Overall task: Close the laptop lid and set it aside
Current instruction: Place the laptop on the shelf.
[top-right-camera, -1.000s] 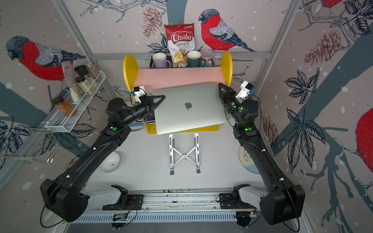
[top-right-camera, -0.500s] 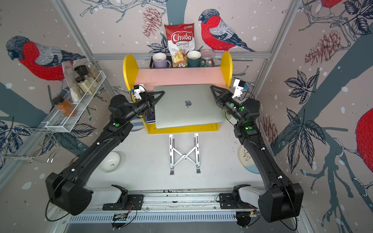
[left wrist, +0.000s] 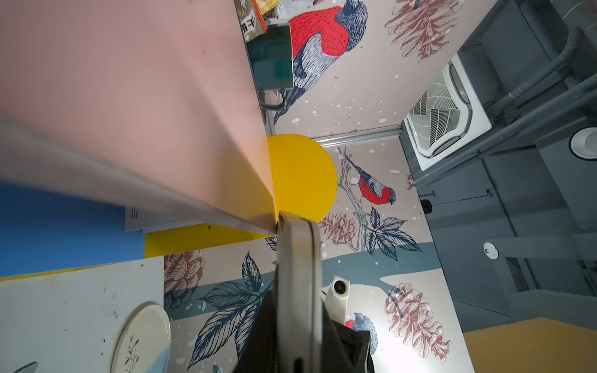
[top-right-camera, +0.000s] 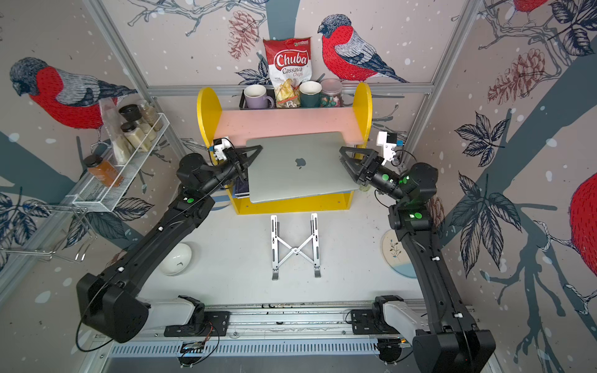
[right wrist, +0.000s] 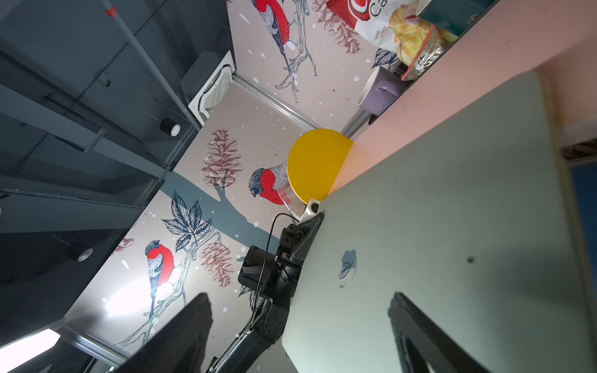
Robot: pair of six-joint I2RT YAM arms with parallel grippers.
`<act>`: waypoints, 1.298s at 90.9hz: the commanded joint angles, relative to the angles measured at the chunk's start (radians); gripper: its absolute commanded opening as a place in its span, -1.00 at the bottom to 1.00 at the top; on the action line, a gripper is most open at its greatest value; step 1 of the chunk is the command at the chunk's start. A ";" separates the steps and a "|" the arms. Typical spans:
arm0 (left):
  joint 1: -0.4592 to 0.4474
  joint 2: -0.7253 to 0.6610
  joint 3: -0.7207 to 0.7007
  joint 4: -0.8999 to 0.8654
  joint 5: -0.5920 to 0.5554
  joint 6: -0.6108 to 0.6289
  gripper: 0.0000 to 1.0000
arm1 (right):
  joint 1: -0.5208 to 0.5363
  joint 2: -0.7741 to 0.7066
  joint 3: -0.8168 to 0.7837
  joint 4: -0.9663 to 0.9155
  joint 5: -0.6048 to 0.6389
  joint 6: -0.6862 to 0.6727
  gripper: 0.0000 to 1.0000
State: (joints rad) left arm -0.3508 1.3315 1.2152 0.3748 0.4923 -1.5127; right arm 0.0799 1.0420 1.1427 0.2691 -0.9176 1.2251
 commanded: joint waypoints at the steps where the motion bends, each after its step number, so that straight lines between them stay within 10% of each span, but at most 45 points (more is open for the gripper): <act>1: 0.004 -0.003 0.002 0.164 -0.038 -0.059 -1.00 | -0.071 -0.062 0.008 -0.165 -0.047 -0.077 0.74; 16: 0.005 0.001 -0.004 0.179 -0.036 -0.067 -1.00 | -0.095 -0.142 -0.007 -0.448 0.001 -0.195 0.70; 53: 0.007 0.002 0.007 0.163 -0.023 -0.064 -1.00 | -0.084 -0.258 -0.192 -0.414 0.091 -0.120 0.64; 118: 0.007 -0.005 -0.003 0.137 -0.015 -0.047 -1.00 | 0.266 -0.176 -0.156 -0.269 0.448 -0.049 0.39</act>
State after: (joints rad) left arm -0.3481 1.3361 1.2049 0.3992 0.4725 -1.5330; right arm 0.3260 0.8577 0.9783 -0.0692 -0.5266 1.1557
